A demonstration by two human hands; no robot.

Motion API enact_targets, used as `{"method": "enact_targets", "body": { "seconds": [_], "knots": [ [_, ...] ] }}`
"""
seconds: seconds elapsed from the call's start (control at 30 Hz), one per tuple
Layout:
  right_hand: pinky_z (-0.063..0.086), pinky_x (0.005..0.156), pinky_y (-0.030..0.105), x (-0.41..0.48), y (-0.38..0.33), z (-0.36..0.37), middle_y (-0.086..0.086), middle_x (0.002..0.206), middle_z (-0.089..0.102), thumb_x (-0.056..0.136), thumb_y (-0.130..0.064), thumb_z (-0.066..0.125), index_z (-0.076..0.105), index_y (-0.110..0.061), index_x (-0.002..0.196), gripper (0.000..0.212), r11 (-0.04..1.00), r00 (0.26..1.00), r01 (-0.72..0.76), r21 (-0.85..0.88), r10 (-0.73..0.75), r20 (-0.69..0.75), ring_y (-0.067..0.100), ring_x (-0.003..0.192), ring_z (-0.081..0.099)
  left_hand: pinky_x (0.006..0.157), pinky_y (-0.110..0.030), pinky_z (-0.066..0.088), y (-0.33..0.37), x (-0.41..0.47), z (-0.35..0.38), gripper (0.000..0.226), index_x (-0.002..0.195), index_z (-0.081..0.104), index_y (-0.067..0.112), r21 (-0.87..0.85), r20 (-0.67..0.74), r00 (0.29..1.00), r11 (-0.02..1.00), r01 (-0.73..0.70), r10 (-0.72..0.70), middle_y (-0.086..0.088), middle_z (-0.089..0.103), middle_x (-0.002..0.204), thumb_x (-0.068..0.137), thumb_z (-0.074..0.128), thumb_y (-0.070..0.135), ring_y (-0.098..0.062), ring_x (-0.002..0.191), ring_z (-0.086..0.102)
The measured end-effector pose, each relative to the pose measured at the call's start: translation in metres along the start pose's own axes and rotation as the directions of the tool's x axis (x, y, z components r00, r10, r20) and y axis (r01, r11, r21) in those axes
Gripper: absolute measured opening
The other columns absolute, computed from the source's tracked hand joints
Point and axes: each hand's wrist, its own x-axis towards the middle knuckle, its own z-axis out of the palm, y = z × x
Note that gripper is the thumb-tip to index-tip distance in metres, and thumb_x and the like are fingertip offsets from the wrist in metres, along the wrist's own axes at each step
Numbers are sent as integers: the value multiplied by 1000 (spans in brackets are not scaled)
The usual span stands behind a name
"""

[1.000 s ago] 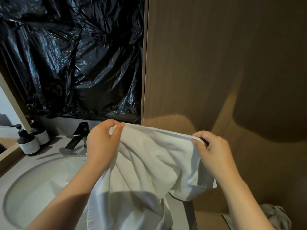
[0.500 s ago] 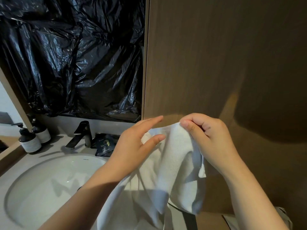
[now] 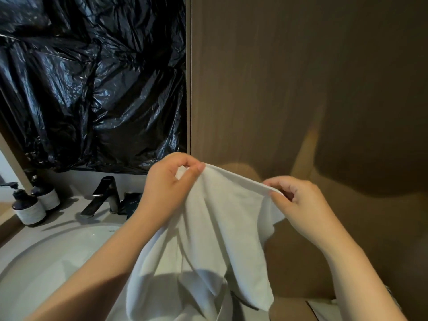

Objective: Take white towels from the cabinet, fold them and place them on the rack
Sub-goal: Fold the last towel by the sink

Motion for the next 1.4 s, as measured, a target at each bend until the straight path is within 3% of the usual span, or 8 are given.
{"method": "enact_targets", "body": {
  "seconds": [0.1,0.3,0.57,0.77,0.93,1.07,1.2,1.4],
  "knots": [
    [49,67,16,-1,1,-13,-20,83,70,97,-24,56,72,-36,89,21,999,995,-25,25,27,-95,-2,85,64,70,-10,39,-1,14,-8,17,74,63,33,82,-74,997,997,7,-1,17,64,80,90,63,28,5,81,58],
    [51,61,16,7,-35,-26,-6,81,72,95,-29,54,74,-28,91,21,831,978,141,538,-34,-204,8,74,67,68,-12,40,14,43,-10,15,81,68,24,119,-169,984,993,-26,46,16,65,81,92,60,29,4,81,57],
    [46,59,34,5,-10,-9,9,76,64,97,-27,52,69,-22,81,24,863,899,-28,504,243,-364,31,71,58,68,-9,32,-21,26,1,12,84,65,33,200,-53,978,958,207,-200,15,62,92,92,59,40,-4,91,53],
    [42,54,27,5,-8,5,15,71,58,96,-25,55,66,-8,77,28,932,940,-36,361,155,-305,30,68,54,59,-27,41,-31,8,-3,25,77,65,24,101,-48,904,898,427,-425,8,64,76,87,64,48,-10,74,58],
    [49,61,35,-3,-4,15,10,75,65,96,-25,57,70,-17,82,21,942,954,-94,322,178,-240,26,73,60,47,-24,38,-37,-17,-18,23,75,69,17,72,18,848,847,527,-529,10,56,48,84,71,38,-8,44,51],
    [45,55,34,-15,-10,29,16,68,61,95,-25,59,70,-18,80,20,917,972,-124,379,189,-141,31,63,56,46,-18,47,-29,-40,-15,14,96,71,-2,-367,229,729,637,678,-645,-5,70,63,87,68,8,-10,47,61],
    [48,52,28,-31,-20,52,11,59,61,94,-16,61,70,-19,88,11,792,977,-183,582,212,19,19,52,55,76,-35,57,-20,-59,-2,17,101,69,-1,-501,256,696,524,689,-671,-22,73,90,86,67,5,-25,75,66],
    [56,58,25,-46,-21,74,15,70,69,92,-11,63,59,-33,120,36,704,950,-312,639,217,226,25,58,66,48,-14,48,-6,-80,14,13,96,67,-3,-566,251,701,486,666,-668,-8,69,68,84,67,0,-9,51,59]
  ]
}}
